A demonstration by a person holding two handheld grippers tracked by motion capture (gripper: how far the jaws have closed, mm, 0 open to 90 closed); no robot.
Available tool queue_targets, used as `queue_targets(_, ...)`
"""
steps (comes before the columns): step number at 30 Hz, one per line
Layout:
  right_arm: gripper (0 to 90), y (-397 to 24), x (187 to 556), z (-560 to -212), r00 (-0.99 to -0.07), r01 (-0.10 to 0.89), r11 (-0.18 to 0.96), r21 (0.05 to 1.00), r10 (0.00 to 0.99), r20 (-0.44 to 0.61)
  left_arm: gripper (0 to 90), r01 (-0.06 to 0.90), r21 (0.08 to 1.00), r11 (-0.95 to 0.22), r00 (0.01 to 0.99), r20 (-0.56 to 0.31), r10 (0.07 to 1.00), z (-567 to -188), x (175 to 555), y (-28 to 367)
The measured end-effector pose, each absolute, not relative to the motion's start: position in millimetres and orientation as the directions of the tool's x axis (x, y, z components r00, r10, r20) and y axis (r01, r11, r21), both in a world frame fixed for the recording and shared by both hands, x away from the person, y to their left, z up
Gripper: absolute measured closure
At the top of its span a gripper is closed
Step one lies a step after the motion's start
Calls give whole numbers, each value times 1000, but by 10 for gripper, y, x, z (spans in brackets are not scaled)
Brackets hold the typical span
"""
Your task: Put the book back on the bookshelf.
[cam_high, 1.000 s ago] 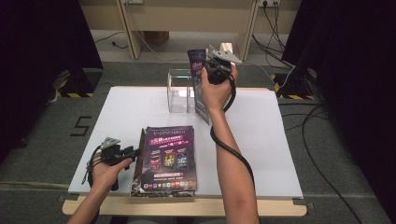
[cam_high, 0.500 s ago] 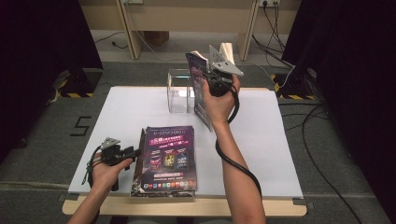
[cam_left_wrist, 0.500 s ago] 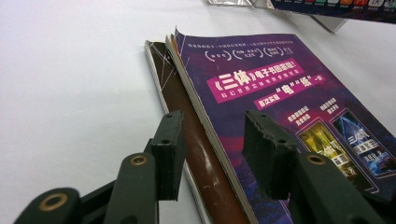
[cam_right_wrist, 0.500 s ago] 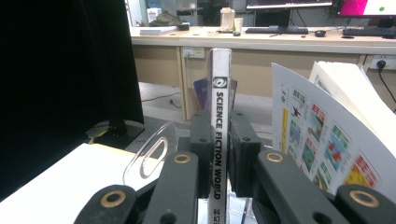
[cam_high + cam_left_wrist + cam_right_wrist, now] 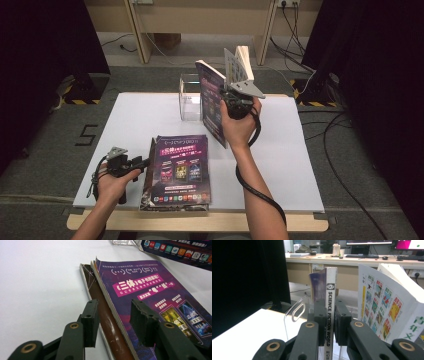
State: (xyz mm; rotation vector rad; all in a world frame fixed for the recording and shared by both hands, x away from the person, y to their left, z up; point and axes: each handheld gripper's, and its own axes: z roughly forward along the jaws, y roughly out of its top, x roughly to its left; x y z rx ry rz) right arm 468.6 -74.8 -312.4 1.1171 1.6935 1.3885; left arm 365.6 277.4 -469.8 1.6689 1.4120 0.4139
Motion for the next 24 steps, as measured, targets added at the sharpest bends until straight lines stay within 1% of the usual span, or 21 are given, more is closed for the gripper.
queue_targets(10, 826, -841, 4473, -3227, -412, 203, 61, 977, 911, 29, 575, 618, 785, 38, 298, -279, 913, -4692, 3649, 2762)
queue_targets(13, 820, -883, 4410, -3264, -410, 209, 46, 977, 911, 45, 575, 617, 786, 41, 298, -282, 912, -4691, 3649, 2759)
queue_targets(18, 791, -970, 4294, -3292, -407, 217, 23, 976, 911, 69, 575, 617, 786, 38, 301, -280, 912, -4689, 3647, 2749)
queue_targets(24, 792, -987, 4277, -3263, -416, 234, 35, 972, 907, 68, 575, 616, 787, 38, 303, -281, 911, -4687, 3643, 2737)
